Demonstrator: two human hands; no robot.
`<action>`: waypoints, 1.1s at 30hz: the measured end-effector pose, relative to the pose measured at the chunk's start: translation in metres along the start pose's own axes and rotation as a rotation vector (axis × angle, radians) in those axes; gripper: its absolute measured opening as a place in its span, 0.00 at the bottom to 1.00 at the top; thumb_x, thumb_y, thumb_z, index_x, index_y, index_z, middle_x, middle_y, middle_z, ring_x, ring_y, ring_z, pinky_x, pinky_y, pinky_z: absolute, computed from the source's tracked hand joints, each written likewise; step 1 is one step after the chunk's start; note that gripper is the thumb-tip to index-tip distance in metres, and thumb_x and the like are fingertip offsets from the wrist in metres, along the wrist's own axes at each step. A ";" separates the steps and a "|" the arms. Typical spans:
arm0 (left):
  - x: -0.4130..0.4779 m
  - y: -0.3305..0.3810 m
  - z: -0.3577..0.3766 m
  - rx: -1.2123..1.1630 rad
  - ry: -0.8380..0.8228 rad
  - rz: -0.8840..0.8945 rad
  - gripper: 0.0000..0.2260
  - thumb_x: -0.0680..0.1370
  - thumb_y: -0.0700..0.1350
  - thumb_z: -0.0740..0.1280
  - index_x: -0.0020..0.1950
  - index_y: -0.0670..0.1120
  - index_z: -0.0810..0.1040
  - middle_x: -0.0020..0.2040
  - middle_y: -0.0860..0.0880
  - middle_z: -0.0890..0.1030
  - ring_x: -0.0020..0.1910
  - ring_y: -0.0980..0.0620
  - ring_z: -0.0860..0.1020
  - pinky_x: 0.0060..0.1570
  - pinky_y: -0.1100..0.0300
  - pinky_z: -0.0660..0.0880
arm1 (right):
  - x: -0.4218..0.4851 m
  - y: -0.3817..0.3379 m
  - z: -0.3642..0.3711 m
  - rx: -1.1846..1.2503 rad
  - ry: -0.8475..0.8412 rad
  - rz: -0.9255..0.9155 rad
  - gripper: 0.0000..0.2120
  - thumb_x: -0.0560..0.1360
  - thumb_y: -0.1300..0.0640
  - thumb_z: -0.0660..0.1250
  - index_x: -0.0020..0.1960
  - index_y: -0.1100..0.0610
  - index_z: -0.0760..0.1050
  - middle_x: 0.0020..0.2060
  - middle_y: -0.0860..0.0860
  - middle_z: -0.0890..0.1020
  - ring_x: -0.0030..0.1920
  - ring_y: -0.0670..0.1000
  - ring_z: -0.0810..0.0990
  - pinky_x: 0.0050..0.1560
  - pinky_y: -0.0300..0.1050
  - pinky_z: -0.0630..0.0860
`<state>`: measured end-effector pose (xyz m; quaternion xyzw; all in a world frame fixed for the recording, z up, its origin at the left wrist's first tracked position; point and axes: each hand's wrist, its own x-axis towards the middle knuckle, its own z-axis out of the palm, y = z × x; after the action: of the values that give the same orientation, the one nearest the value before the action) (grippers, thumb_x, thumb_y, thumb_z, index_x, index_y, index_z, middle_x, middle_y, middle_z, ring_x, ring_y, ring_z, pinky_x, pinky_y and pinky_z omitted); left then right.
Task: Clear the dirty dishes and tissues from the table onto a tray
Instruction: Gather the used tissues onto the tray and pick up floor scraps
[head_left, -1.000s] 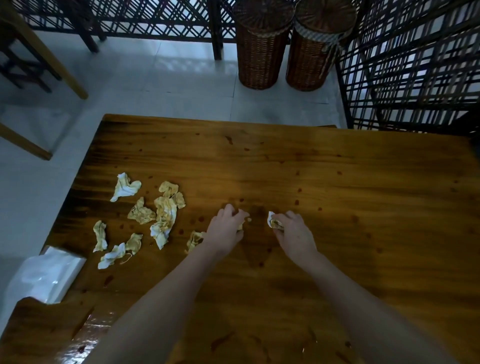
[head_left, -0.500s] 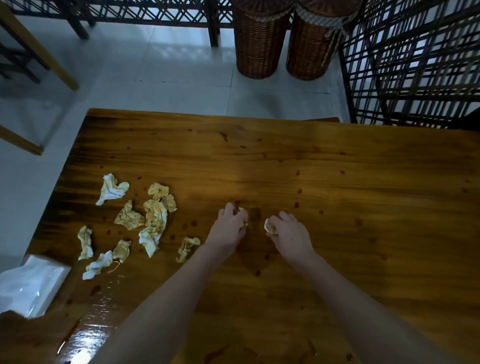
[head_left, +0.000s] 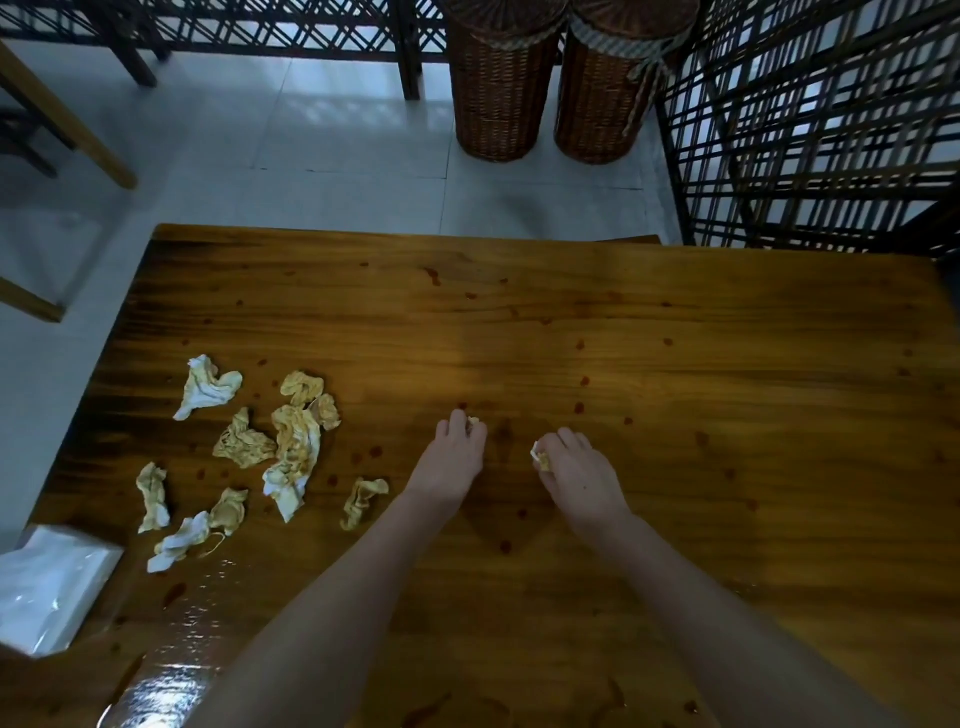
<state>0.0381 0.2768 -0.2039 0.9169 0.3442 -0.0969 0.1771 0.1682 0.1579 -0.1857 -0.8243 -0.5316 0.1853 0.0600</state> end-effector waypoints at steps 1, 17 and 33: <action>-0.001 -0.001 0.001 0.019 0.017 0.007 0.16 0.81 0.36 0.57 0.68 0.43 0.64 0.66 0.41 0.63 0.61 0.45 0.67 0.57 0.55 0.71 | -0.003 0.002 -0.001 0.008 0.002 0.015 0.11 0.80 0.55 0.60 0.61 0.52 0.70 0.56 0.47 0.73 0.55 0.47 0.72 0.51 0.39 0.70; -0.021 0.016 -0.025 -0.155 0.166 0.175 0.05 0.82 0.40 0.56 0.55 0.42 0.69 0.55 0.42 0.69 0.47 0.49 0.66 0.46 0.57 0.66 | -0.072 0.023 -0.016 0.077 0.142 0.173 0.10 0.79 0.54 0.60 0.60 0.52 0.72 0.54 0.47 0.74 0.54 0.47 0.72 0.49 0.40 0.72; -0.101 0.083 -0.033 -0.398 0.020 0.286 0.08 0.81 0.42 0.60 0.54 0.55 0.64 0.47 0.55 0.70 0.42 0.57 0.71 0.36 0.66 0.64 | -0.192 0.046 -0.040 0.254 0.293 0.370 0.09 0.78 0.54 0.63 0.58 0.51 0.72 0.51 0.47 0.76 0.53 0.47 0.76 0.46 0.40 0.73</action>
<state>0.0199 0.1708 -0.1220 0.9044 0.2250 0.0080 0.3625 0.1518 -0.0307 -0.1156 -0.9114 -0.3300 0.1371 0.2043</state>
